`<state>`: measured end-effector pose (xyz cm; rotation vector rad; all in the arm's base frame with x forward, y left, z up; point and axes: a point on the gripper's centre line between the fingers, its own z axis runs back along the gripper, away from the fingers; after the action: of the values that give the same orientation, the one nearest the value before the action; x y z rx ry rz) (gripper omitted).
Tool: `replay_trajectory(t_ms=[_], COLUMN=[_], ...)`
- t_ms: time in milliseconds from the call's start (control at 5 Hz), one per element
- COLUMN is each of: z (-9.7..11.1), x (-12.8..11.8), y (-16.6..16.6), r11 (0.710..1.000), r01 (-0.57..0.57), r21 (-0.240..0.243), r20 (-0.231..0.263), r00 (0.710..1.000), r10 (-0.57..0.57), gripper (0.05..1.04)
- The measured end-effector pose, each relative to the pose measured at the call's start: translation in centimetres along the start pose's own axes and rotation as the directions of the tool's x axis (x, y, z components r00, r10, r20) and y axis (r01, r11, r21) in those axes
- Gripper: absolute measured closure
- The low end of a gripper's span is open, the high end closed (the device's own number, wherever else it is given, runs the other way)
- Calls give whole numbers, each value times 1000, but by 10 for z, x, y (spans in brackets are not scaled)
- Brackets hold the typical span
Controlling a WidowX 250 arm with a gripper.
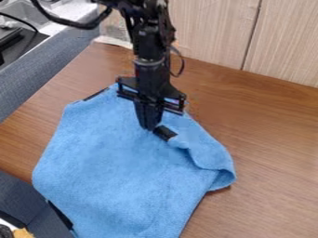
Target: Unfold cloth from top right to top right
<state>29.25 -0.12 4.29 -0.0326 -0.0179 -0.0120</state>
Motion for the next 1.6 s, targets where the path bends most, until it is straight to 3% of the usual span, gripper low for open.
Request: replay_trajectory(t_ms=[200, 400, 600, 800, 1200, 1600], z=[15, 41, 44, 35, 3, -13], x=[13, 39, 58, 74, 86, 99], y=[-4, -11, -24, -31, -35, -43], r11=[999, 997, 995, 994, 996, 996], r01=[3, -8, -1, -6, -17, -25], r21=[-35, -74, -101, -107, -82, -83], r20=[38, 114, 122, 127, 105, 108], r00=[999, 993, 992, 992, 994, 994], r10=[-2, 17, 13, 19, 25, 34], gripper=[1030, 1030, 1030, 1030, 1030, 1008])
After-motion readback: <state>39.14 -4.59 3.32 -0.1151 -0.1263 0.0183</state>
